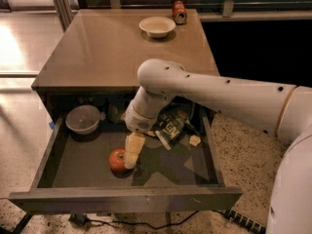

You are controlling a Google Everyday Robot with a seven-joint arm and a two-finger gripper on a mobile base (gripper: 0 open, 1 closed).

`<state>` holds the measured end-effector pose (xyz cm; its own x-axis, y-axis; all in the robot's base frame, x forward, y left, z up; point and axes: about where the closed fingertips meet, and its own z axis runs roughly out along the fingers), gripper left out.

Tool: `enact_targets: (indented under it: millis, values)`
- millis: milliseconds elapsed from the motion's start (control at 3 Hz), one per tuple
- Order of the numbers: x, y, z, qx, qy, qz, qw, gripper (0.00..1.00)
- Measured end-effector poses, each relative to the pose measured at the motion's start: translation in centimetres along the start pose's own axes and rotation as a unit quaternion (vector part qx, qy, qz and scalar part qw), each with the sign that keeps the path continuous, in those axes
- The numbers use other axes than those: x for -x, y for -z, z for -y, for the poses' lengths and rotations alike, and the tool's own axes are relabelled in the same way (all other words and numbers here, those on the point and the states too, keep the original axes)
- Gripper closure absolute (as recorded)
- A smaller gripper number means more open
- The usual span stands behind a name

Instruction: Pick apple from top drawer and place on counter

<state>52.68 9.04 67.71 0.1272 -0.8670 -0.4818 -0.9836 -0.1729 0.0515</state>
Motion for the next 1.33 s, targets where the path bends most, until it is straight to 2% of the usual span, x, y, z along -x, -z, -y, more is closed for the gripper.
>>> enact_targets:
  millis: [333, 667, 1333]
  values:
    - [0.0, 0.0, 0.0, 0.000, 0.000, 0.000, 1.0000, 0.07]
    - [0.0, 0.0, 0.0, 0.000, 0.000, 0.000, 1.0000, 0.00]
    - [0.2, -2.0, -1.6, 0.022, 0.005, 0.017, 0.9996, 0.00]
